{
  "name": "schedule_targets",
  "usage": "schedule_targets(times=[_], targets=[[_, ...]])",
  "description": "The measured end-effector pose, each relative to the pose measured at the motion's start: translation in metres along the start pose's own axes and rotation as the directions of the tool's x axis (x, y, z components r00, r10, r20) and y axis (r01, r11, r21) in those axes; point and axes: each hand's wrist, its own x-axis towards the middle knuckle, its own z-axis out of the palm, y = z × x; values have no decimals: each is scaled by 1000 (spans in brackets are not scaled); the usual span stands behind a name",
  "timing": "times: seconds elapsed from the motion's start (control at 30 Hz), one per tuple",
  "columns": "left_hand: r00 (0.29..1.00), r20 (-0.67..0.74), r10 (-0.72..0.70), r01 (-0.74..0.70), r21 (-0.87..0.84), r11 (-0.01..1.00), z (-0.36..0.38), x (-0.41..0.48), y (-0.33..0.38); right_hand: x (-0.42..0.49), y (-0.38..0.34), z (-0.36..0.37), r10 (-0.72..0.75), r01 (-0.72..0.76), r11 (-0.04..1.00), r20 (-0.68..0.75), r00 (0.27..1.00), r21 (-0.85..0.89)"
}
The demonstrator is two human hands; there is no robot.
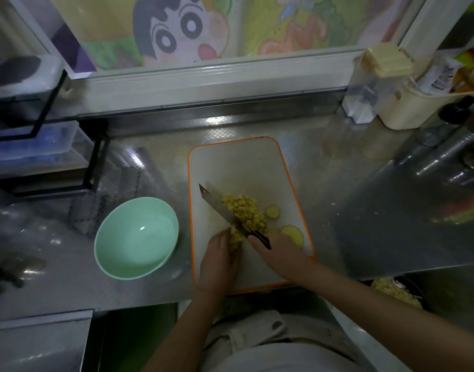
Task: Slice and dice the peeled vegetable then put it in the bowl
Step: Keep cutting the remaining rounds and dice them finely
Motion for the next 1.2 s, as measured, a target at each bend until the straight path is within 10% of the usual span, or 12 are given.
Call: schedule_targets(times=[0.43, 1.2], targets=[[1000, -1, 31, -31, 52, 998, -3, 0, -1, -21, -3, 9, 204, -203, 975, 1, 979, -91], [997, -45, 54, -53, 38, 998, -1, 1, -1, -7, -6, 25, 96, -100, 985, -34, 995, -141]])
